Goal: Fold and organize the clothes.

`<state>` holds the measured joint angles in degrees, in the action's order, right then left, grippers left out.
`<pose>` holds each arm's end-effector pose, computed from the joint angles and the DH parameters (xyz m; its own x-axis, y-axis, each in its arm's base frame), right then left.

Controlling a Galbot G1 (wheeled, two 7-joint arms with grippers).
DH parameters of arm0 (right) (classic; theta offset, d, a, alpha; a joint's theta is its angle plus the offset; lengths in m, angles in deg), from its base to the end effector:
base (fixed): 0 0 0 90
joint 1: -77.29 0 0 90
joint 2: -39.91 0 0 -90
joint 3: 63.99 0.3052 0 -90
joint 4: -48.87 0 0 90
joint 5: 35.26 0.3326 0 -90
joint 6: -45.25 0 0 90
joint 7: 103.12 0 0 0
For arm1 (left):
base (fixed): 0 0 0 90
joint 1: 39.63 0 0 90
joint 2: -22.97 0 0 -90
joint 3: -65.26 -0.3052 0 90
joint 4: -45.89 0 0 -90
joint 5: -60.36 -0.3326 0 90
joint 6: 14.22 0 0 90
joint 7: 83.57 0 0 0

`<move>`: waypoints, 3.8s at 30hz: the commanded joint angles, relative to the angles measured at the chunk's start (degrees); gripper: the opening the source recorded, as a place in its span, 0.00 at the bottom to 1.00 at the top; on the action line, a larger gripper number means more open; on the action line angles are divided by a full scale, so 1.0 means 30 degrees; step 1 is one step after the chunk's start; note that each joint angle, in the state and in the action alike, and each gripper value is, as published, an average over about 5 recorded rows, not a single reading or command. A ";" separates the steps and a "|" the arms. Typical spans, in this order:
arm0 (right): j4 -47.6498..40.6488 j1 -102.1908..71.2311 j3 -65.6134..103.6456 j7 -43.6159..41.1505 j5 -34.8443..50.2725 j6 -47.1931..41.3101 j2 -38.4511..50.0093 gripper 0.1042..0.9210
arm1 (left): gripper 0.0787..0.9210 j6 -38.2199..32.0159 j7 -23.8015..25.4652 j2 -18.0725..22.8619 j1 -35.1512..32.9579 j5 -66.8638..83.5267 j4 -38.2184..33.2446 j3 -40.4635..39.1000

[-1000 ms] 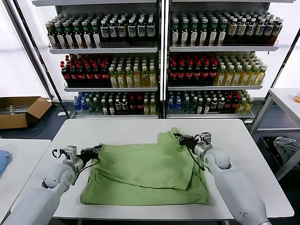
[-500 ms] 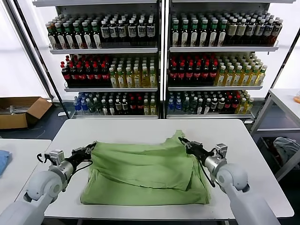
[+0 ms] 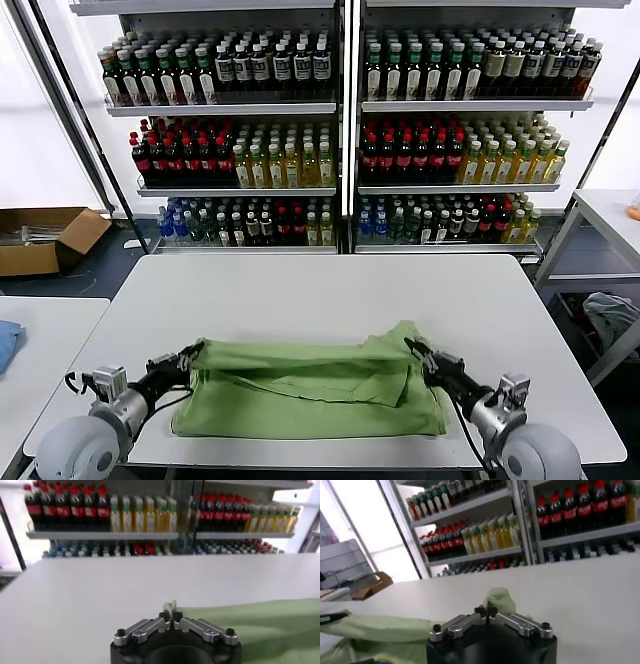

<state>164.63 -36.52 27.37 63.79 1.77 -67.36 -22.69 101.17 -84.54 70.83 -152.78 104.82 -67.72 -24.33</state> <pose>0.2177 -0.0802 -0.2484 -0.8301 -0.4545 0.3230 -0.3748 0.8837 0.2803 0.2306 0.1170 -0.2357 -0.8263 0.2559 0.5017 0.2410 0.9658 -0.0958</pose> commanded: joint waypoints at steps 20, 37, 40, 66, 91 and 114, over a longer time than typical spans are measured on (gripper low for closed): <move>-0.1265 -0.2931 0.7415 -0.2900 -0.1122 0.5757 -0.0862 0.61 | 0.51 0.1206 -0.1980 0.1951 -0.2681 -0.1327 -0.2108 0.2721; -0.1634 -0.3317 0.7905 -0.3926 -0.0670 0.6500 -0.1304 0.88 | 0.78 0.1456 -0.4163 0.5642 -0.2691 -0.2452 -0.1362 0.0461; -0.1628 -0.3029 0.7851 -0.3580 -0.0118 0.6212 -0.1364 0.88 | 0.68 0.1661 -0.3982 0.5743 -0.2917 -0.2501 -0.1421 0.0454; -0.1368 -0.1385 0.7267 -0.2744 0.1139 0.5453 -0.0240 0.88 | 0.02 -0.0162 -0.1193 0.2818 -0.2249 -0.3785 -0.0822 0.4267; -0.0287 -0.2315 0.7469 -0.2456 0.1340 0.5628 0.0553 0.88 | 0.02 0.0250 0.0218 0.0441 -0.0326 -0.1135 -0.2037 0.8407; 0.0551 -0.2051 0.6768 -0.2127 0.0983 0.5079 0.1078 0.88 | 0.02 0.0323 -0.1966 0.7978 -0.0078 -0.2265 -0.3433 -0.0925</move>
<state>165.72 -42.87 48.23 57.19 4.96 -51.94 -19.75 102.38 -88.93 87.87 -153.45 99.08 -77.92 -17.41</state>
